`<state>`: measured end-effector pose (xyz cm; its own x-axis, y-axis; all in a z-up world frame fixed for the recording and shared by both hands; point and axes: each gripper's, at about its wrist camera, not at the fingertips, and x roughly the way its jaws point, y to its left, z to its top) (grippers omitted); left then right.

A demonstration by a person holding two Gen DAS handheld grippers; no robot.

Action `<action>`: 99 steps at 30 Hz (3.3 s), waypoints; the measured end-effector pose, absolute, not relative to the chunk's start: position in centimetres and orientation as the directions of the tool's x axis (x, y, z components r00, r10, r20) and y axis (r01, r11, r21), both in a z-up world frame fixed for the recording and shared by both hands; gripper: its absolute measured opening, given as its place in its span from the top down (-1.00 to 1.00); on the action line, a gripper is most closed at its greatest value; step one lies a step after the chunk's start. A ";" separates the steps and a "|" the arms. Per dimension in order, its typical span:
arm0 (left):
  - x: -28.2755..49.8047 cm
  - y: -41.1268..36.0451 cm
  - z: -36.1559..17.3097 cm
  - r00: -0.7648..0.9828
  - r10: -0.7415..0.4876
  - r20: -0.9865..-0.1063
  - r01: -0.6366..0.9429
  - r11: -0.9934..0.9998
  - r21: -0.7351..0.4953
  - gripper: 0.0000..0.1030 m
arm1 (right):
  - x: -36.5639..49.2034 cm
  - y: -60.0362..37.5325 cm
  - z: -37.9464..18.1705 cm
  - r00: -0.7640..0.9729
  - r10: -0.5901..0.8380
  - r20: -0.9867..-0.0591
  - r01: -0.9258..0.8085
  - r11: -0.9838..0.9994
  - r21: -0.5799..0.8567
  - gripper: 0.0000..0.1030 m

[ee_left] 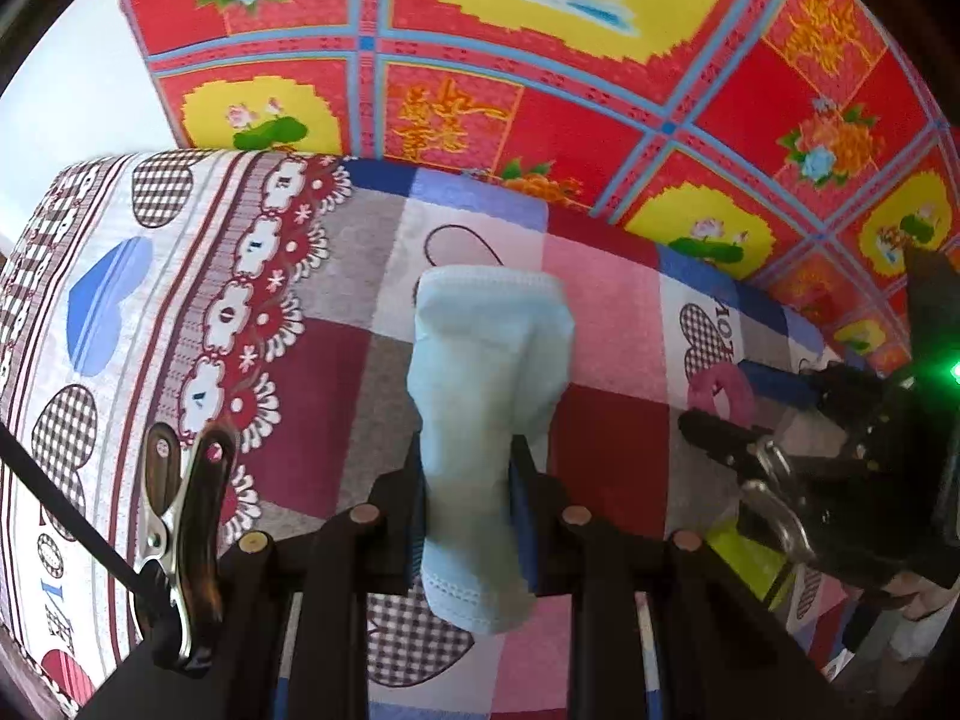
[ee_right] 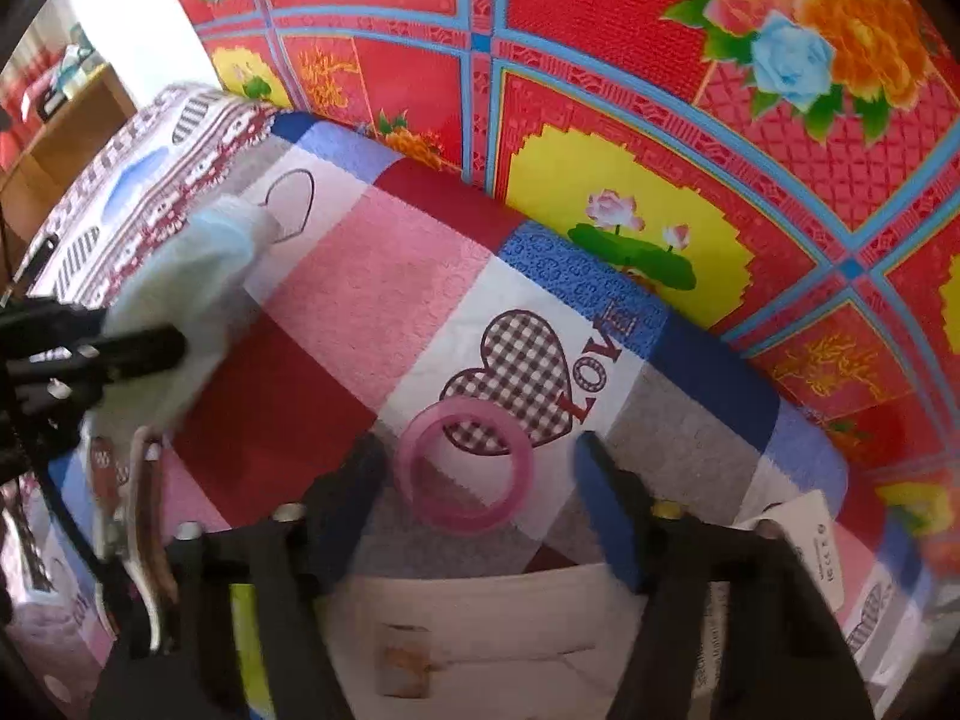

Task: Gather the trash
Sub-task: 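Lift the mask with left tool while right tool closes on the pink ring, then lift the pink ring with right tool while left tool holds the mask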

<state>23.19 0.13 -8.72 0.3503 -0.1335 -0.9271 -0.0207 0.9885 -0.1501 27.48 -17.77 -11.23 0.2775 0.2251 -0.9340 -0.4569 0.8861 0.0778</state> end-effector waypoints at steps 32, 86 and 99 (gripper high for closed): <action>19.2 3.9 -4.4 0.389 -0.159 -0.907 -0.022 0.983 -0.182 0.52 | 23.1 -16.1 -6.2 0.342 0.390 -0.855 -0.347 0.898 0.271 0.15; 13.5 14.4 -0.5 0.419 -0.265 -0.869 0.079 0.964 -0.256 0.52 | 12.9 -3.3 1.6 0.437 0.417 -0.797 -0.291 0.904 0.313 0.15; 12.2 18.2 0.4 0.436 -0.273 -0.858 0.105 0.962 -0.253 0.52 | 11.7 0.8 2.3 0.460 0.420 -0.782 -0.264 0.906 0.332 0.15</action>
